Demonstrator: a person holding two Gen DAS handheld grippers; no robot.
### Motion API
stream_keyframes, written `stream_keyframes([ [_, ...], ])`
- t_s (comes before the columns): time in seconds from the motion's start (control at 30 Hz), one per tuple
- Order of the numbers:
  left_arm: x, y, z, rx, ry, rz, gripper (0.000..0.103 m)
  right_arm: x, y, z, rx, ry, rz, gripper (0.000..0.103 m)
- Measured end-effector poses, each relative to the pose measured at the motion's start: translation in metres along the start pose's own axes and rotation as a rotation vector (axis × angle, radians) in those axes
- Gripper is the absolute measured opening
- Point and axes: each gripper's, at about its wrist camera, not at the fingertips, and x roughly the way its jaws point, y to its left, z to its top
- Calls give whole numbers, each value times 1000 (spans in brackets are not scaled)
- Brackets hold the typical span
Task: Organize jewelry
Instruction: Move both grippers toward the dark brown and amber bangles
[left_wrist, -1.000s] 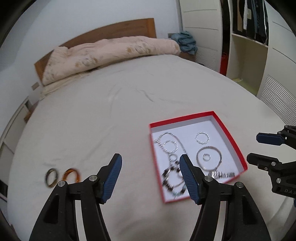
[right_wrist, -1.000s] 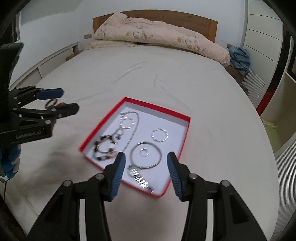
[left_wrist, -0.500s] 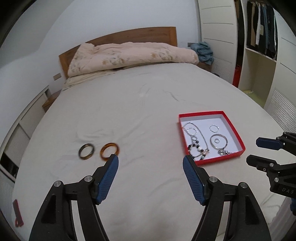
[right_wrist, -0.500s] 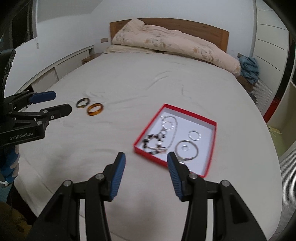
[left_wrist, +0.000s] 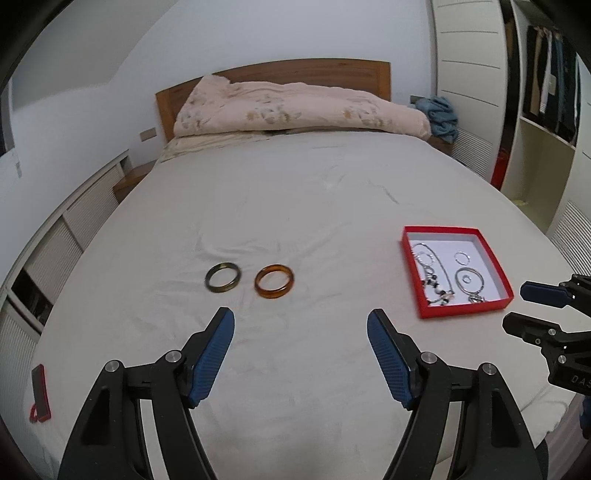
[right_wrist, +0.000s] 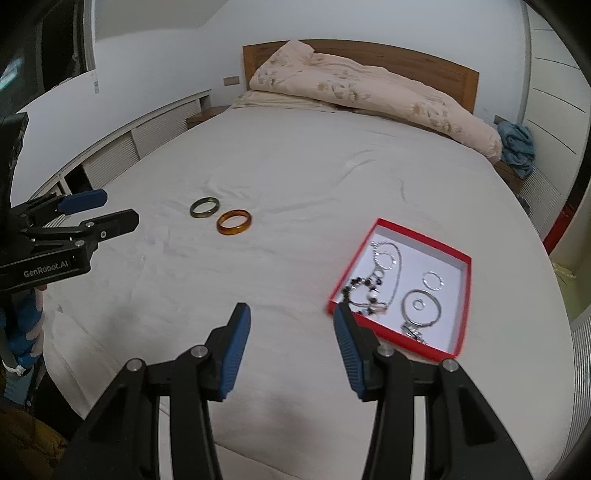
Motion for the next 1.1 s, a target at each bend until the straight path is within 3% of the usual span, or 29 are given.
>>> stream_keyframes([
  [0.57, 45, 70, -14, -93, 52, 72, 74, 73, 56, 36, -76, 30, 92, 45],
  [1.1, 102, 110, -25, -132, 117, 105, 74, 147, 89, 58, -133, 80, 149, 45],
])
